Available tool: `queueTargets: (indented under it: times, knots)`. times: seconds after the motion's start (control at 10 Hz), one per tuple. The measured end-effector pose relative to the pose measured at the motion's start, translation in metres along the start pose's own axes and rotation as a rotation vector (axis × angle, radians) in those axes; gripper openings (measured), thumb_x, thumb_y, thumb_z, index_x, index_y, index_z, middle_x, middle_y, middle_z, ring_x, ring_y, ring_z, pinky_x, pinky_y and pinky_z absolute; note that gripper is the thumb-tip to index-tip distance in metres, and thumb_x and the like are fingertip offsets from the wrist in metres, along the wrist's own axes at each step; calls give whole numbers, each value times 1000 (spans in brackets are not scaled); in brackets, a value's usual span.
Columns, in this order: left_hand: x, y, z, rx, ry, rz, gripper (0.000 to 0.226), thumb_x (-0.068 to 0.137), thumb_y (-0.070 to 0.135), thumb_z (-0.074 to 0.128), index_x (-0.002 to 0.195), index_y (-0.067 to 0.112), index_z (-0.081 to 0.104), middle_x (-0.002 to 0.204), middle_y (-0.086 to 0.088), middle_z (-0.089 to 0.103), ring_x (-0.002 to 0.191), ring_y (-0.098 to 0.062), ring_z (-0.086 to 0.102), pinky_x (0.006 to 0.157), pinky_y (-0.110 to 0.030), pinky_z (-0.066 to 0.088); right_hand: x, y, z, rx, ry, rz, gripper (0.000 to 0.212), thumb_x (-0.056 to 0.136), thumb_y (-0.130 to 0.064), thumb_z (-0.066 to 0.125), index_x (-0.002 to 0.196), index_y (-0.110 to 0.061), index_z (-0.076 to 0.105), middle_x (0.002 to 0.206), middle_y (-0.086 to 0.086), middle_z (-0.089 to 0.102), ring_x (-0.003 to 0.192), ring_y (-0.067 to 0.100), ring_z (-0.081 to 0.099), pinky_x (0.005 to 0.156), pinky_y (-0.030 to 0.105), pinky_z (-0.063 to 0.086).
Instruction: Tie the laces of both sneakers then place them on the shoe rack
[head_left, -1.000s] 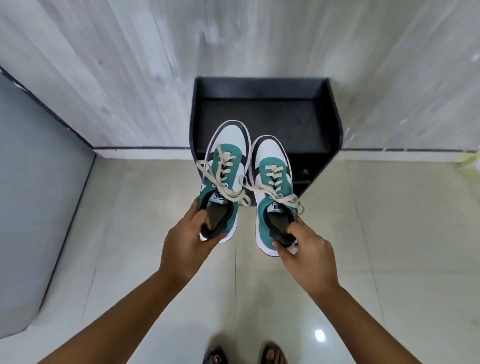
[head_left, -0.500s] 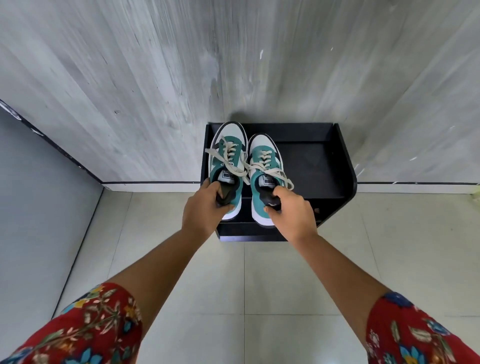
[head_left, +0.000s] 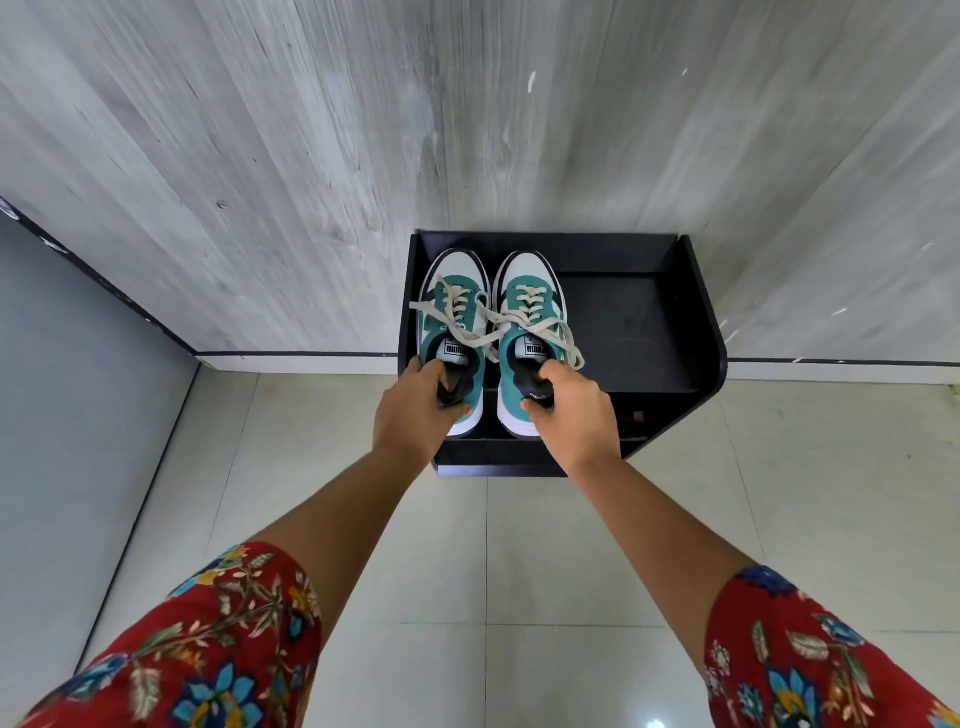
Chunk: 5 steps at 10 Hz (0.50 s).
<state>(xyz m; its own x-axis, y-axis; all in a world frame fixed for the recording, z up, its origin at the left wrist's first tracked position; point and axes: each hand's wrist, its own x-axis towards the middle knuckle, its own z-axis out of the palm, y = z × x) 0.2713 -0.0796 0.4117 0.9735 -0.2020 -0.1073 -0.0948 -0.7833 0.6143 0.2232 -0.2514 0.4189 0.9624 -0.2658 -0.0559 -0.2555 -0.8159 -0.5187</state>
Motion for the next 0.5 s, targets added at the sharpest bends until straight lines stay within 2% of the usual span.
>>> queueTargets:
  times: [0.1,0.2,0.4,0.5]
  knots:
    - [-2,0,-2,-14,-5,-20,33,71,27,76,82,14,48,95,-7,56,79,-28,54,66,-31,38,0,-1,0,-11,-4,-3,23,84,-21,64,103,-12,53,103,10,65,87,32,64,71,36,53]
    - [-3,1,-4,-16,-18,-23,35,72,27,76,91,11,52,101,-8,57,80,-23,52,70,-29,39,0,-2,0,-20,-7,-5,27,84,-21,64,108,-14,52,107,9,64,91,32,64,73,37,54]
    - [-5,11,-18,-45,-115,-91,64,63,35,81,114,14,47,119,-7,54,103,-27,57,85,-37,47,-9,-9,-17,-32,-54,52,46,82,-31,64,123,-24,44,125,4,58,103,32,61,73,35,48]
    - [-22,23,-36,21,28,-67,62,71,42,73,120,16,46,125,-6,52,117,-26,47,89,-38,45,-23,-18,-40,-24,83,53,36,86,-34,58,119,-22,51,117,3,65,101,29,62,73,35,49]
